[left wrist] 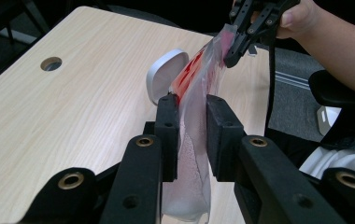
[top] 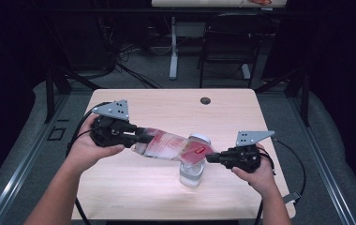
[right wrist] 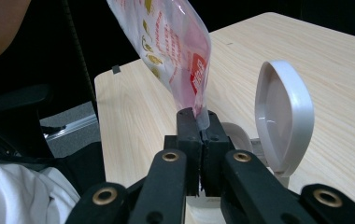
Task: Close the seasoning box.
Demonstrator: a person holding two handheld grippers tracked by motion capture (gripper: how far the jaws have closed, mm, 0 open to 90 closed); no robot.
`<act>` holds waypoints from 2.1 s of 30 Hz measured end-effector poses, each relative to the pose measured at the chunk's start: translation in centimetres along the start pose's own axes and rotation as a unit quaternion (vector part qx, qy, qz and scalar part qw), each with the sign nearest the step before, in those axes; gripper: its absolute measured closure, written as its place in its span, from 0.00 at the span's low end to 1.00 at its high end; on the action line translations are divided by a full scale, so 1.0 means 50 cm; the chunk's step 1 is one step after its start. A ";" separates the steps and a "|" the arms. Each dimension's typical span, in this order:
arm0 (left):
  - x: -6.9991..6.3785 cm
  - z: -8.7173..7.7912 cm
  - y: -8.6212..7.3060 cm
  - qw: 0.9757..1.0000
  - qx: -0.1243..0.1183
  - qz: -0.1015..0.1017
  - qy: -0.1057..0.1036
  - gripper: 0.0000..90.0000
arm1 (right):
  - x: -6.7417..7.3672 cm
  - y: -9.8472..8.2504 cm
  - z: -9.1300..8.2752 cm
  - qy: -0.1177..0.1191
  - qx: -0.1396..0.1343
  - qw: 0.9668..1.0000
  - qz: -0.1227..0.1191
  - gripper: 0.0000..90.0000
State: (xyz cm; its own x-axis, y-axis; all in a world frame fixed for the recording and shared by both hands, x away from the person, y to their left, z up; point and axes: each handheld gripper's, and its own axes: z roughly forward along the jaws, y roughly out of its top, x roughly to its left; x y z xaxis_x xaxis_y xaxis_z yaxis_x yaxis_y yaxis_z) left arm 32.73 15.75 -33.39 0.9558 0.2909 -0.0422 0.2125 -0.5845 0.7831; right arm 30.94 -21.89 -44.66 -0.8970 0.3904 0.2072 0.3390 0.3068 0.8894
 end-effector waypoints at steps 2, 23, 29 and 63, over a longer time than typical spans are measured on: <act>0.000 0.000 0.000 1.000 0.000 0.000 0.000 0.85 | 0.000 0.000 0.000 -0.001 0.000 1.000 0.000 0.99; 0.004 0.001 -0.004 1.000 0.000 -0.003 0.004 0.85 | -0.007 0.002 0.013 -0.013 -0.001 1.000 0.009 0.99; 0.006 0.011 0.004 1.000 0.001 0.001 -0.001 0.85 | -0.008 -0.003 -0.002 -0.016 -0.008 1.000 0.013 0.99; 0.004 0.012 0.005 1.000 0.003 0.000 0.000 0.85 | -0.012 -0.006 0.002 -0.011 0.000 1.000 0.014 0.99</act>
State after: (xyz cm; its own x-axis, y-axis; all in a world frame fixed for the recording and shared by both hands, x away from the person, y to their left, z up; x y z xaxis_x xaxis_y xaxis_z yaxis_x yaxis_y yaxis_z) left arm 33.10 15.18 -33.56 0.9559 0.2908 -0.0416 0.2130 -0.5887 0.7798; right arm 31.40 -22.16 -45.09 -0.8810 0.4178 0.2222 0.3634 0.2965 0.8832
